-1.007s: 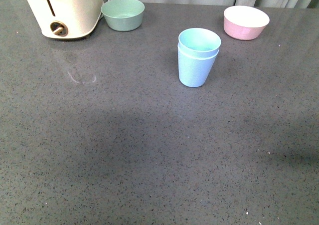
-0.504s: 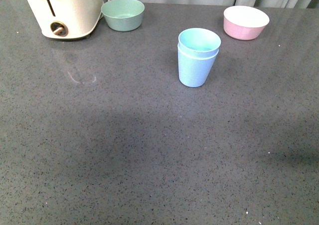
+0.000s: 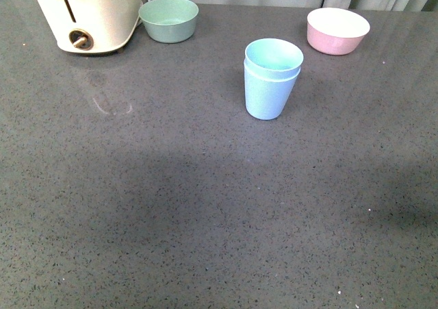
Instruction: Stack blue cups with both arms
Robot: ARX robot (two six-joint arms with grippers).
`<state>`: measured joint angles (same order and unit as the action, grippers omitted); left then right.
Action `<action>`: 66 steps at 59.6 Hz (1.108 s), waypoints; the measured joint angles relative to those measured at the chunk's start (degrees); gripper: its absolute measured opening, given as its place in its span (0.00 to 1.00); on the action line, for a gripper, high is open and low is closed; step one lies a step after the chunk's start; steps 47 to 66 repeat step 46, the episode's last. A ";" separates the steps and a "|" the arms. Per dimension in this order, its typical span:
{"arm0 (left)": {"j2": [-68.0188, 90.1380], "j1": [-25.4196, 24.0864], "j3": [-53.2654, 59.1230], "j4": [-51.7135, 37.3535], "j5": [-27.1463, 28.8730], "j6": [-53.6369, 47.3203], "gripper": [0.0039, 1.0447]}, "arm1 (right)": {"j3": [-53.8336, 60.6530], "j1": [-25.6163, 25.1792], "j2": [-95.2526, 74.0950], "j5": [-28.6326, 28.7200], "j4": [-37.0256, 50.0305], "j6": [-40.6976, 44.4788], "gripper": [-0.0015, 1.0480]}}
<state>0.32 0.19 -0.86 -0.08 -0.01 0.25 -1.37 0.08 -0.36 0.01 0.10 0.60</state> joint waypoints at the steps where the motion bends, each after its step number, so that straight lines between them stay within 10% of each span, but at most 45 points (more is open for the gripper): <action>1: 0.00 0.02 0.00 0.00 0.00 0.00 0.92 | 0.00 0.00 0.00 0.00 0.00 -0.04 0.93; 66: 0.00 0.00 0.00 0.00 0.00 0.00 0.92 | 0.00 0.00 0.00 0.00 0.00 -0.04 0.91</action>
